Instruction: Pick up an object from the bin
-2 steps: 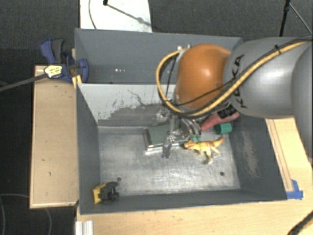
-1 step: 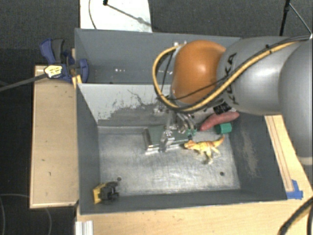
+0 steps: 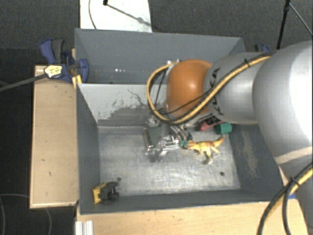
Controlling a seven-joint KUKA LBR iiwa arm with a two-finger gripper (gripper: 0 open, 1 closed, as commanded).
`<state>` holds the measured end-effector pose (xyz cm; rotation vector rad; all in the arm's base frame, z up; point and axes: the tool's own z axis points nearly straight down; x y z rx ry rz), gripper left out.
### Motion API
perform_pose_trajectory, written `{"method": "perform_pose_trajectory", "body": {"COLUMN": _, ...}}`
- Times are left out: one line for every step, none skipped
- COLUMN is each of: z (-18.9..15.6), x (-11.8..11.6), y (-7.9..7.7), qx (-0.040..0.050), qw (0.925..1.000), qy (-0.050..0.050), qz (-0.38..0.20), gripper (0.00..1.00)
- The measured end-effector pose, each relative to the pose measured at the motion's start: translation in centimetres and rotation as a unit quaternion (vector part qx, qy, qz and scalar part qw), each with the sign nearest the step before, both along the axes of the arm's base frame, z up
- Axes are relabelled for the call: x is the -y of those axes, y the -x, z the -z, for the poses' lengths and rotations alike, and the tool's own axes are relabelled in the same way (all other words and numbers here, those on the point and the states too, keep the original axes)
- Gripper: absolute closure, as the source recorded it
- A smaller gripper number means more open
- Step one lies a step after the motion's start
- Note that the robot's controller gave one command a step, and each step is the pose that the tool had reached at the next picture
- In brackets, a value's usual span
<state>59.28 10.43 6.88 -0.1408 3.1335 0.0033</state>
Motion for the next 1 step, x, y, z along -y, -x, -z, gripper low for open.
{"method": "perform_pose_trajectory", "body": {"z": -1.26, "x": -0.09, "y": 0.04, "qx": 0.0001, "qw": 1.0, "qy": 0.0, "qz": 0.002, "gripper": 1.0}}
